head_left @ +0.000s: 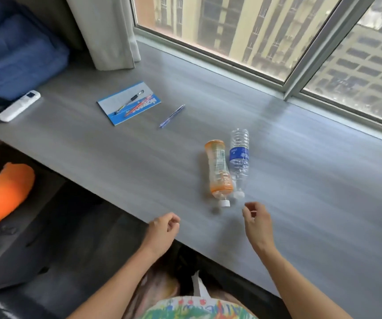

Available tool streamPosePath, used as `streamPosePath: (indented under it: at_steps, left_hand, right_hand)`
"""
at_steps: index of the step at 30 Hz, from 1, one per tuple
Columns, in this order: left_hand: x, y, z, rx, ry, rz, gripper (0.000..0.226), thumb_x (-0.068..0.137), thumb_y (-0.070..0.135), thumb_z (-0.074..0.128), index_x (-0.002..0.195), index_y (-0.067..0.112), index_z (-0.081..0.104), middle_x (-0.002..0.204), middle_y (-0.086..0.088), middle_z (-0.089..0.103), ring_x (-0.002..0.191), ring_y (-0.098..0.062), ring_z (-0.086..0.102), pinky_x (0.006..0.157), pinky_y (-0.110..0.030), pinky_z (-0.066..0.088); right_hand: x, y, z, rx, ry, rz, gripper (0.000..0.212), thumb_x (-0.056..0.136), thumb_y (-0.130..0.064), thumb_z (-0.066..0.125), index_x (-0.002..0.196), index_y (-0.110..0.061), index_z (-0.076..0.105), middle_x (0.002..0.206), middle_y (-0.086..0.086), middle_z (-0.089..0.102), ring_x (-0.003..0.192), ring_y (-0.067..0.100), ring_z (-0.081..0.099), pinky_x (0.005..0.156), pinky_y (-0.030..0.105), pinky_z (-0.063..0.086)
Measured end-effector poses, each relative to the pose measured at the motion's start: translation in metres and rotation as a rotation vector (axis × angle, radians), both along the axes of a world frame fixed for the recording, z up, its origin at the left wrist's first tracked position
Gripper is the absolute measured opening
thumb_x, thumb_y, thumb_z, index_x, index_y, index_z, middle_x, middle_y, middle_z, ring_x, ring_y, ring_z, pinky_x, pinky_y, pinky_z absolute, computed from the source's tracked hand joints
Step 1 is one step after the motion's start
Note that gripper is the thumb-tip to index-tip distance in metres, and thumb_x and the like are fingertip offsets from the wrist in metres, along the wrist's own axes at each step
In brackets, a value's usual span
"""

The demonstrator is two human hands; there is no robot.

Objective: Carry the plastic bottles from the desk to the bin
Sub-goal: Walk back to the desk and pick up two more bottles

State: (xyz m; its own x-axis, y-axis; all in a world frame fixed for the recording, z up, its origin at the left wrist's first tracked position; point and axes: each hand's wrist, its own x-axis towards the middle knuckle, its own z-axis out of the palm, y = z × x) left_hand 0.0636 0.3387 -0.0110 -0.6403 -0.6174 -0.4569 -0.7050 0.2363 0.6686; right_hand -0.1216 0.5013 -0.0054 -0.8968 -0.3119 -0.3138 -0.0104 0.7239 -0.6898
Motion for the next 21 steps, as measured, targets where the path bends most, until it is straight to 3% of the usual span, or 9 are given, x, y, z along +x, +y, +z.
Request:
streamPosePath:
  at_steps: [3,8,12,18,21]
  left_hand:
    - [-0.030,-0.016,0.001,0.014,0.000,-0.034,0.019,0.091,0.019,0.054,0.106,0.012,0.065,0.101,-0.005,0.071,0.096,-0.022,0.065,0.086,-0.029,0.050]
    - [-0.066,-0.036,0.002,0.088,-0.007,-0.069,0.018,0.089,0.016,0.055,0.103,0.011,0.064,0.097,-0.012,0.071,0.089,-0.027,0.066,0.084,-0.032,0.052]
    - [-0.080,-0.046,-0.002,0.126,-0.024,-0.081,0.015,0.088,0.015,0.057,0.100,0.010,0.065,0.093,-0.012,0.070,0.088,-0.030,0.067,0.085,-0.038,0.055]
    - [-0.097,-0.056,-0.008,0.174,-0.047,-0.100,0.013,0.086,0.018,0.058,0.097,0.013,0.065,0.080,-0.001,0.062,0.078,-0.025,0.063,0.087,-0.042,0.055]
    - [-0.109,-0.057,-0.006,0.217,-0.052,-0.100,0.015,0.086,0.021,0.059,0.099,0.013,0.064,0.080,0.000,0.061,0.084,-0.029,0.067,0.088,-0.042,0.054]
  right_hand:
    - [-0.021,-0.020,-0.003,0.020,0.004,-0.067,0.032,0.089,-0.022,0.058,0.115,-0.002,0.056,0.115,0.015,0.059,0.089,0.022,0.056,0.082,0.035,0.046]
    - [-0.060,-0.055,-0.007,0.038,-0.052,-0.128,0.068,0.083,-0.039,0.066,0.133,-0.002,0.041,0.134,0.017,0.042,0.119,0.031,0.049,0.104,0.046,0.042]
    - [-0.089,-0.082,-0.013,0.053,-0.143,-0.154,0.087,0.075,-0.048,0.071,0.139,-0.003,0.033,0.139,0.018,0.036,0.128,0.033,0.042,0.107,0.050,0.040]
    - [-0.103,-0.100,-0.021,0.037,-0.203,-0.163,0.067,0.071,-0.039,0.078,0.121,-0.008,0.046,0.119,0.014,0.053,0.107,0.030,0.057,0.094,0.050,0.050]
    - [-0.101,-0.097,-0.019,0.023,-0.190,-0.179,0.058,0.072,-0.036,0.078,0.116,-0.010,0.051,0.113,0.012,0.059,0.099,0.028,0.060,0.089,0.046,0.053]
